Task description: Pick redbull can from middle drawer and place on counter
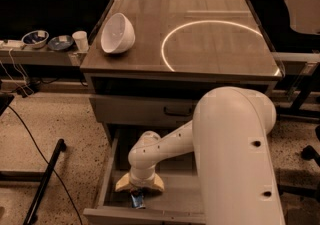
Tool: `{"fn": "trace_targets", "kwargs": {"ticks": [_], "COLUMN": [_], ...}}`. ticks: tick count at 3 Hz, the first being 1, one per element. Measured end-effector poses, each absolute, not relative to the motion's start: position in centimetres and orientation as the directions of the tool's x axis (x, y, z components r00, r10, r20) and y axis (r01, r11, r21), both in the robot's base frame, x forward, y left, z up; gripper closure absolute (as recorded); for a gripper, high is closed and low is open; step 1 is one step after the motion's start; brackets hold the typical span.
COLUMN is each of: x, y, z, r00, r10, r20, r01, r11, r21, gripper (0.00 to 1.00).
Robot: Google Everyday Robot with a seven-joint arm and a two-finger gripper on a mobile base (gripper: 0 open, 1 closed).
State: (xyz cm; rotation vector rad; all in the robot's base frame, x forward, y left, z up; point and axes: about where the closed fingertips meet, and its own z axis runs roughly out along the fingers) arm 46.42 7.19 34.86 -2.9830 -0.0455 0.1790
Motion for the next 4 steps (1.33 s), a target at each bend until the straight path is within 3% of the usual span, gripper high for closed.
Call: {"fn": "trace_targets", "kwargs": {"ticks": [1,2,3,4], "x": [46.1,45.8,45.8,45.4], "y": [7.3,7.0,7.0,6.2], "z": [34.2,35.2,35.4,36.3], "r00": [0.989,0.991,0.991,0.993], "r10": [0.047,0.040,0.040,0.031], "r20": [-0.141,-0.128,-0.128,-0.114], "r01": [0.023,0.012,0.012,-0.005], "r11": [-0.986,-0.977,-0.977,-0.952], "r21": [-0.165,-0.214,-0.214,-0.306], "gripper": [0.20,0.51,0.74,0.97]}}
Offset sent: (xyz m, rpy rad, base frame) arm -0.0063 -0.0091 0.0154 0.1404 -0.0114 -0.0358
